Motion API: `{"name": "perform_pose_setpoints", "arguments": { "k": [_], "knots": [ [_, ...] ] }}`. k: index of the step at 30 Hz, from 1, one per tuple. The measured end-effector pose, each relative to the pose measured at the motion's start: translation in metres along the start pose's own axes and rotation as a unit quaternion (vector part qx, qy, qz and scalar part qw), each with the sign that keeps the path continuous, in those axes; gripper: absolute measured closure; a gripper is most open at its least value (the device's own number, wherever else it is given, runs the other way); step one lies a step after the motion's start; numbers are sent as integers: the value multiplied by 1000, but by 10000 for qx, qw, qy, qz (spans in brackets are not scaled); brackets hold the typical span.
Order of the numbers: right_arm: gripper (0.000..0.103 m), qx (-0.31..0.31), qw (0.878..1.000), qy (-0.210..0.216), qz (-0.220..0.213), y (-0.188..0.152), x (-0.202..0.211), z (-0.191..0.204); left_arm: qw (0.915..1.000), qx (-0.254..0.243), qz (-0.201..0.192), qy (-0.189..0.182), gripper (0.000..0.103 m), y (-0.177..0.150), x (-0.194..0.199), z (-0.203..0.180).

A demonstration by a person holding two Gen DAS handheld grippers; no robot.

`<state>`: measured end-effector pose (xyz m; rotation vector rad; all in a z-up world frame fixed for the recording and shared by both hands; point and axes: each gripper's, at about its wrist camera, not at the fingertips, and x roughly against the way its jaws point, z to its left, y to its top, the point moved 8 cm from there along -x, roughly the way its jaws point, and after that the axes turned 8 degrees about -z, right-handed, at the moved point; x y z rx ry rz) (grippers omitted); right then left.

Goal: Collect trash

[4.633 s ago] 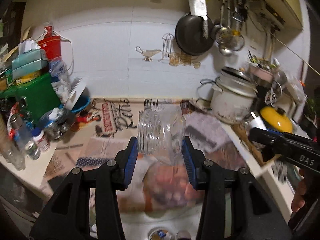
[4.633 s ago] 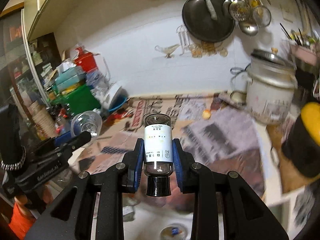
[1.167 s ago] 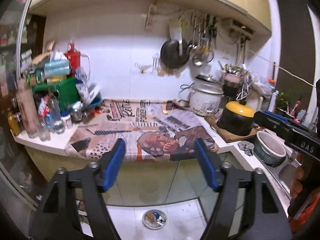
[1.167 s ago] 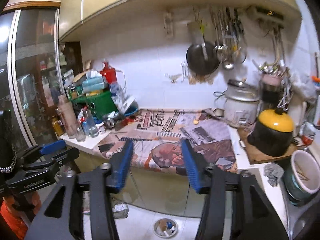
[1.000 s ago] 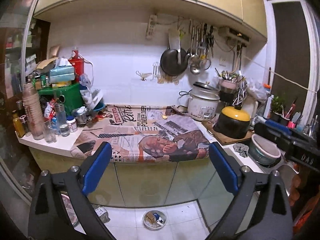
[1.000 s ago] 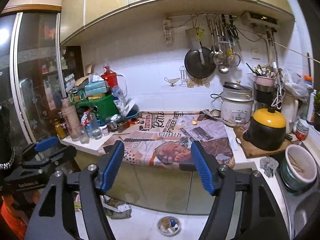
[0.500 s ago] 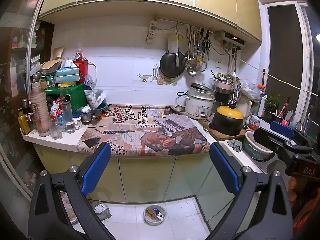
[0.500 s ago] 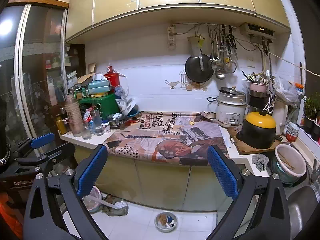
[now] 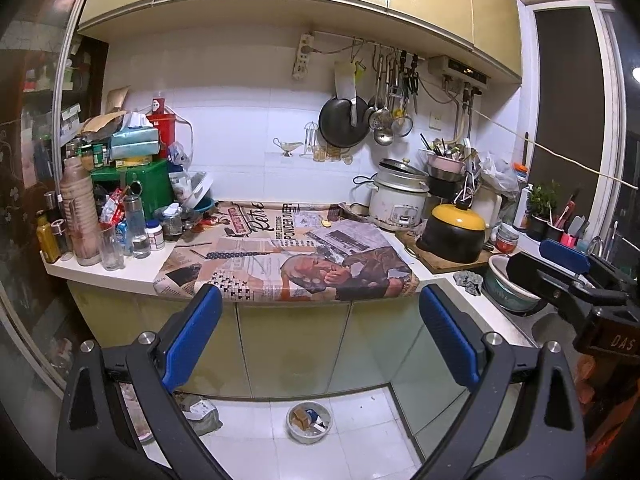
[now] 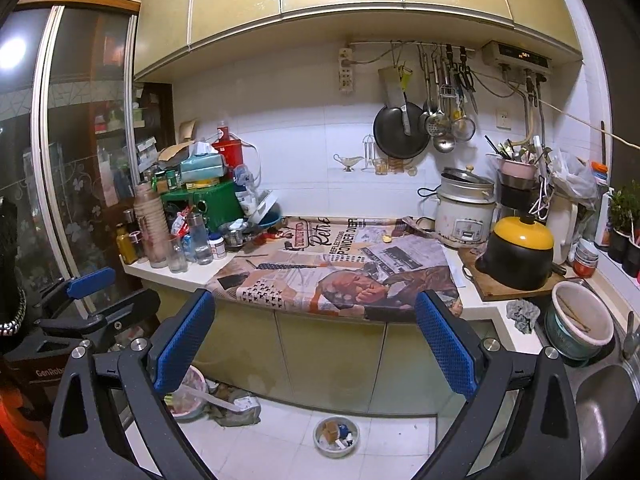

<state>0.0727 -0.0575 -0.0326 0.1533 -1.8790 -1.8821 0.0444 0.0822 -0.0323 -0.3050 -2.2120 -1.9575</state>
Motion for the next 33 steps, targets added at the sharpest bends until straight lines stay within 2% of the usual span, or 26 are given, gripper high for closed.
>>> {"name": "perform_pose_setpoints", "arguments": {
  "k": [16,33],
  "knots": [
    [3,-177,9998,-60,100,-3,-3,-8,9999,127,87,-49,1,0,-13,-2],
    [3,-269,9994,-82,195,-6,-9,-12,9998,148,9,-123,1,2,-20,-4]
  ]
}}
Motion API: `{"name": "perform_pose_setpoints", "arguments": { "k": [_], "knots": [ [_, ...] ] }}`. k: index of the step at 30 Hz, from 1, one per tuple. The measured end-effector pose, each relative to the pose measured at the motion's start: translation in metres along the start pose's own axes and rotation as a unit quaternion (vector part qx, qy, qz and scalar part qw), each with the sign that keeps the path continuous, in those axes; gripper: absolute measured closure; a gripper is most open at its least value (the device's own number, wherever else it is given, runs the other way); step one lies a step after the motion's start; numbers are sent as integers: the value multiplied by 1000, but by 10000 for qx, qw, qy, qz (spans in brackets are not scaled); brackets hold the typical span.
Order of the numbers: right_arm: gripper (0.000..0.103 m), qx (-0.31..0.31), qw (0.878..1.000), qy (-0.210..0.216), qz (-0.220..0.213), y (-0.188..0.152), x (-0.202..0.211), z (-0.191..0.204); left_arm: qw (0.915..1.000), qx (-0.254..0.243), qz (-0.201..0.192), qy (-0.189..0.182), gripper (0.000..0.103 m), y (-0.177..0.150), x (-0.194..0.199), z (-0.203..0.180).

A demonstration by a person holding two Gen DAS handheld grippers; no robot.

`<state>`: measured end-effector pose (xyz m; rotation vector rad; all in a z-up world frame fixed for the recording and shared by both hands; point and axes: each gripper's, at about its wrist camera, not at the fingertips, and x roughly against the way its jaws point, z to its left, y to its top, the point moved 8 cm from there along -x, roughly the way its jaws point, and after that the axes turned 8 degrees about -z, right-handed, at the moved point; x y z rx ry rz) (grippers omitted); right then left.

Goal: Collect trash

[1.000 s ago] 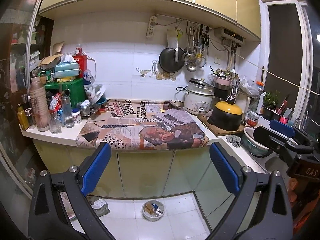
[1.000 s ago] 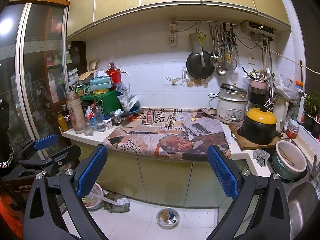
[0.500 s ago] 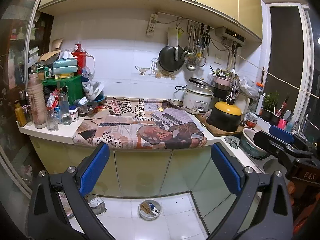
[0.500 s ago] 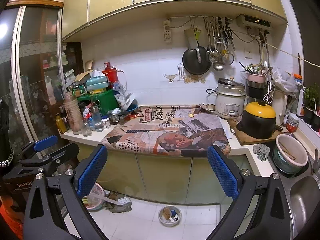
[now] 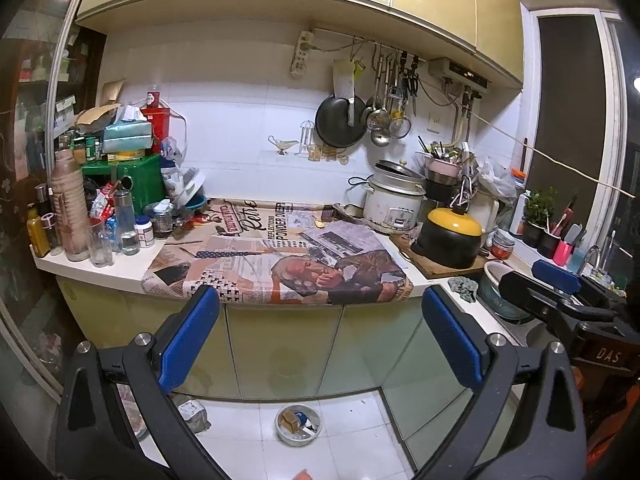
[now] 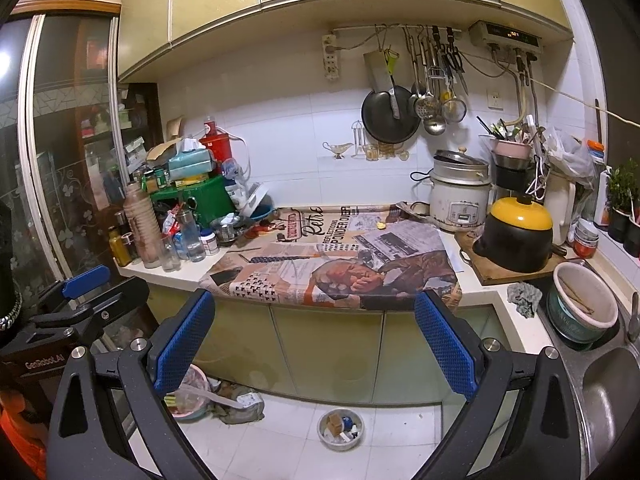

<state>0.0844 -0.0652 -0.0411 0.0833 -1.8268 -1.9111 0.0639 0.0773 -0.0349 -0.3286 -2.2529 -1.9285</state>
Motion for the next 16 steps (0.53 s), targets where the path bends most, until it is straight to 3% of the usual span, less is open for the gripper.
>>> {"name": "perform_pose_setpoints", "arguments": {
  "k": [16],
  "knots": [
    [3,-117,9998,112,118,4,-35,-16,9997,-133,181,115,1,5,-43,-7]
  ]
}}
